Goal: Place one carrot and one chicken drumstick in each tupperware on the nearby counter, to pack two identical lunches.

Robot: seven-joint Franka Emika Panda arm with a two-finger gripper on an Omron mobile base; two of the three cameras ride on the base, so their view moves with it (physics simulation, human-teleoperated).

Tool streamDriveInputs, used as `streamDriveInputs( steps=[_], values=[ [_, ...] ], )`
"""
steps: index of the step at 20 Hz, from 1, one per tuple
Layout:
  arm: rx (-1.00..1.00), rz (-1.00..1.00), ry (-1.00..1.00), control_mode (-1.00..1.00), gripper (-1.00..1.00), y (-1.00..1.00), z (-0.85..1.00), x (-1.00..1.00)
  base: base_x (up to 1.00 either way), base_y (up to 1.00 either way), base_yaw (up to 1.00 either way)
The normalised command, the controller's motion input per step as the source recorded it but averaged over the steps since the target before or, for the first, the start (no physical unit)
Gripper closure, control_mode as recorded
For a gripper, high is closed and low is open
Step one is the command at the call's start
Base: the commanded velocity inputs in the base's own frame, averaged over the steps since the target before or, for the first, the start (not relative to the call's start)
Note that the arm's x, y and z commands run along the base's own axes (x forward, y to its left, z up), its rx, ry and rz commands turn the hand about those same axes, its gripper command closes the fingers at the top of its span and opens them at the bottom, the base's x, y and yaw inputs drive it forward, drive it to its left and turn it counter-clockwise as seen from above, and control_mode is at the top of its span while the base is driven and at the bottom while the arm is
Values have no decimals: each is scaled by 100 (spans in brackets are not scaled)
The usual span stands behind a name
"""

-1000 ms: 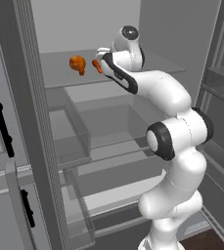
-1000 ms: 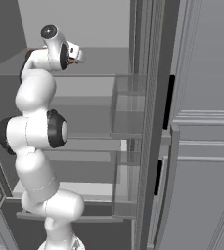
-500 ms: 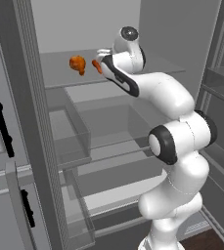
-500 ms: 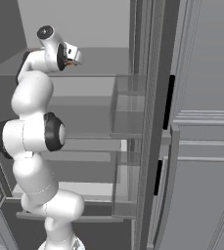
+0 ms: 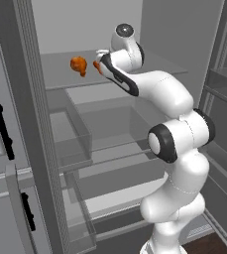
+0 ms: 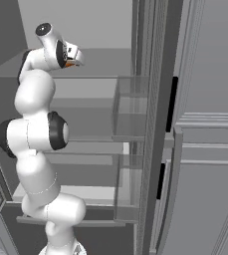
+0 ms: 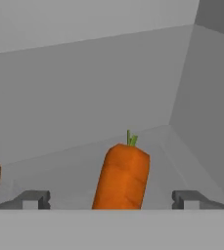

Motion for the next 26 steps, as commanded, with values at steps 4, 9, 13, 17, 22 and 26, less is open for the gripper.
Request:
streamDriveInputs(
  steps=[4,9,13,17,22,26],
  values=[
    [0,0,6,-100,100,0,0,0,0,0,0],
    [0,0,5,-100,100,0,0,0,0,0,0],
    [0,0,2,-100,100,0,-4,0,0,0,0],
    [0,0,-27,-100,100,-3,-13,-56,0,0,0],
    [1,6,-26,-100,100,-9,0,-70,0,0,0],
    [7,14,-5,-100,100,-28,0,-100,0,0,0]
  ],
)
